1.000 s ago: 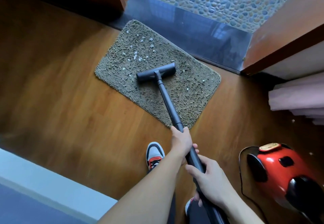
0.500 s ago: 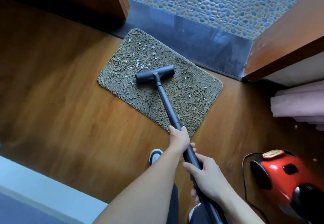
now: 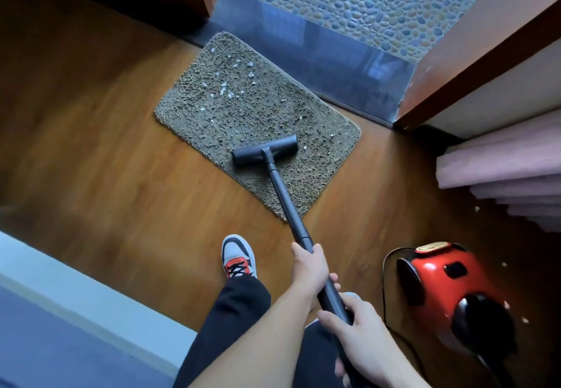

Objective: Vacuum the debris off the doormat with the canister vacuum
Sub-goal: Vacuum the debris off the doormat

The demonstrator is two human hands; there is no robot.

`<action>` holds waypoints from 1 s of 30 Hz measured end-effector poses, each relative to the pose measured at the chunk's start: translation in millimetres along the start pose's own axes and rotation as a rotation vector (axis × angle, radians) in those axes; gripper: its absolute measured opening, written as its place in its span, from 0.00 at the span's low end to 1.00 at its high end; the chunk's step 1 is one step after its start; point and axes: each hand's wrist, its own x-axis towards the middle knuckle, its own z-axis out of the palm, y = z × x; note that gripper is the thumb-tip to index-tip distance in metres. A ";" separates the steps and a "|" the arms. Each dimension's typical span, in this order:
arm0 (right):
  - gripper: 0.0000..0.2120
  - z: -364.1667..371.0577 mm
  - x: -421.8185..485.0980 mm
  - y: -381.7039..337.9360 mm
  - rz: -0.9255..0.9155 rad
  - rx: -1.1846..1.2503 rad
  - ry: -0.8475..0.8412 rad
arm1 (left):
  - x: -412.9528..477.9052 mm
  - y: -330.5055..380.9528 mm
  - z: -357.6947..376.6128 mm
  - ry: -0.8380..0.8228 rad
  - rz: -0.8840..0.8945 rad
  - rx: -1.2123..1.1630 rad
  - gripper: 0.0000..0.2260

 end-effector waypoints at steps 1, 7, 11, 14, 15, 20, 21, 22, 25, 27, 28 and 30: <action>0.02 -1.6 -2.2 3.5 -0.012 -0.026 0.007 | -2.8 -4.0 2.2 0.009 0.003 -0.005 0.07; 0.02 10.4 5.0 -11.4 -0.031 -0.026 0.000 | 11.6 0.6 -12.7 0.084 0.009 -0.061 0.10; 0.03 32.7 32.2 -46.3 -0.064 -0.082 0.031 | 36.2 28.6 -47.7 0.110 0.033 -0.087 0.12; 0.02 53.4 53.6 -77.6 -0.077 -0.060 0.041 | 55.0 54.0 -77.5 0.100 0.023 -0.072 0.14; 0.02 60.0 59.2 -88.1 -0.073 -0.053 0.047 | 59.2 62.7 -87.1 0.092 0.031 -0.061 0.15; 0.03 87.8 81.0 -129.3 -0.058 -0.030 0.072 | 76.9 95.0 -125.9 0.089 0.033 -0.039 0.18; 0.03 92.2 85.2 -137.0 -0.055 -0.032 0.071 | 80.7 101.2 -133.7 0.084 0.032 -0.043 0.18; 0.03 96.1 89.3 -144.4 -0.054 -0.035 0.072 | 84.3 107.7 -140.7 0.080 0.032 -0.051 0.17; 0.04 105.4 101.4 -165.6 -0.067 -0.062 0.074 | 92.6 125.3 -159.4 0.078 0.030 -0.061 0.13; 0.04 111.0 107.6 -178.8 -0.074 -0.067 0.080 | 99.3 134.9 -168.8 0.085 0.038 -0.064 0.14; 0.04 113.8 110.6 -184.9 -0.075 -0.067 0.083 | 103.4 139.2 -173.0 0.087 0.038 -0.068 0.14; 0.05 118.6 116.9 -195.8 -0.075 -0.075 0.090 | 110.2 147.5 -180.2 0.091 0.037 -0.065 0.16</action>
